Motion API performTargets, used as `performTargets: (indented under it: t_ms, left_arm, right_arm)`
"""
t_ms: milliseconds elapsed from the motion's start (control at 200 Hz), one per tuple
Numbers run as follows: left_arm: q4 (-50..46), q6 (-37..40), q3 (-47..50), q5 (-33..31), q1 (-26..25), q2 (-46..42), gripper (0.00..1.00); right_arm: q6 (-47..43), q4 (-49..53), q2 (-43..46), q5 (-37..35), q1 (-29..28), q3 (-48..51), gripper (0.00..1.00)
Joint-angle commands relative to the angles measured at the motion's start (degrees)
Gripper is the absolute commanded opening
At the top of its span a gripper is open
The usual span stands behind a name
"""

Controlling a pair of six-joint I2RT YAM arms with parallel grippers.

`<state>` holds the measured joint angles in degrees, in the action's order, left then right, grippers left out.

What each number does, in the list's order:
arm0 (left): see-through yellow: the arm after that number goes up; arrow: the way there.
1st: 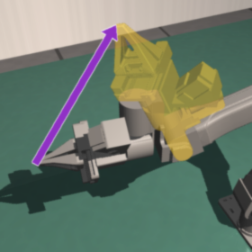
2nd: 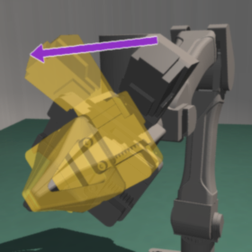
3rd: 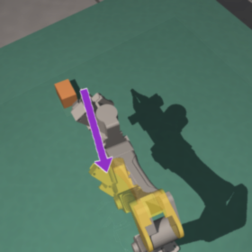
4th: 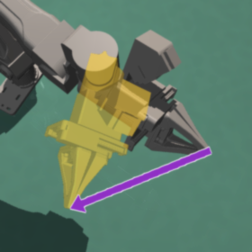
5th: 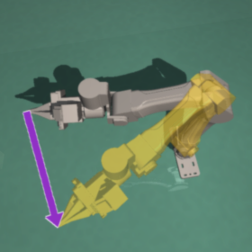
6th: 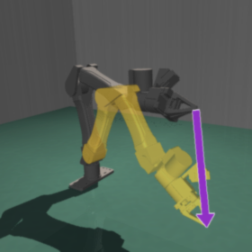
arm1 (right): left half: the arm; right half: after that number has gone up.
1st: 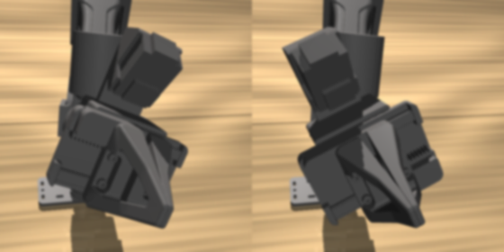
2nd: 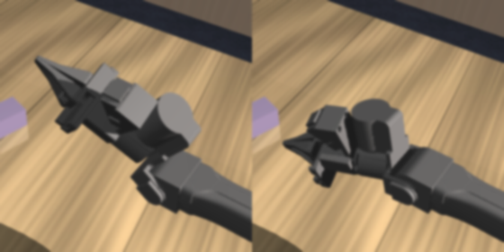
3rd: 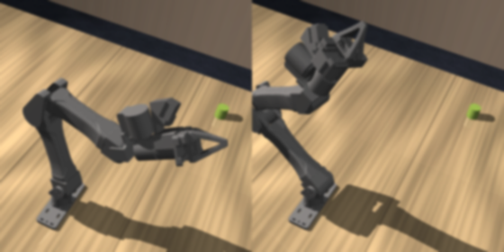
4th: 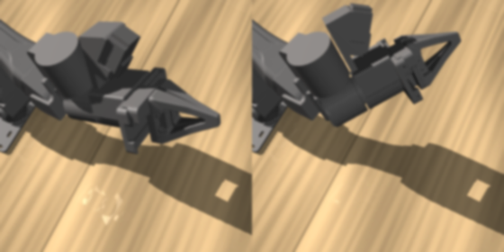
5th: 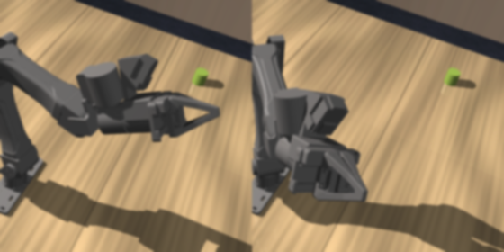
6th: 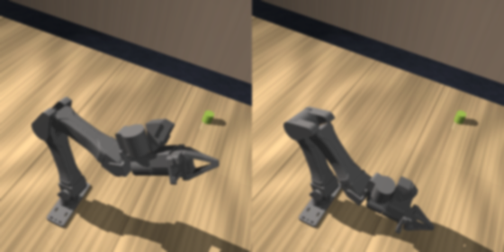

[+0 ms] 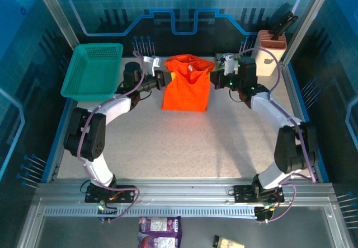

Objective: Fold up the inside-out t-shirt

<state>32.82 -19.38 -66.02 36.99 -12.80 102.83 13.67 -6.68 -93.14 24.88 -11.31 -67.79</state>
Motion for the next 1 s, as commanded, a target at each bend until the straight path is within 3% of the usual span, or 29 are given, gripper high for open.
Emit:
performTargets:
  t_ms: [0,250,380,540,996]
  left_arm:
    - [7.6,7.8,-5.92,1.28,0.4,4.53,0.0]
    - [19.65,15.63,-13.62,4.61,0.71,11.1,0.0]
    - [31.36,20.85,-8.47,8.12,0.92,13.07,0.0]
    - [47.41,22.09,-1.05,11.36,1.28,16.82,0.0]
    - [47.38,27.17,13.5,12.69,-1.08,13.24,0.0]
  right_arm:
    - [1.46,-17.03,-5.68,5.55,3.12,-3.33,0.0]
    - [3.9,-42.21,-15.67,13.17,7.58,-9.61,0.0]
    - [3.18,-54.33,-18.4,17.94,9.38,-6.59,0.0]
    - [4.08,-74.44,-21.86,24.64,10.73,0.45,0.0]
    - [0.03,-74.78,-16.0,27.01,9.6,20.59,0.0]
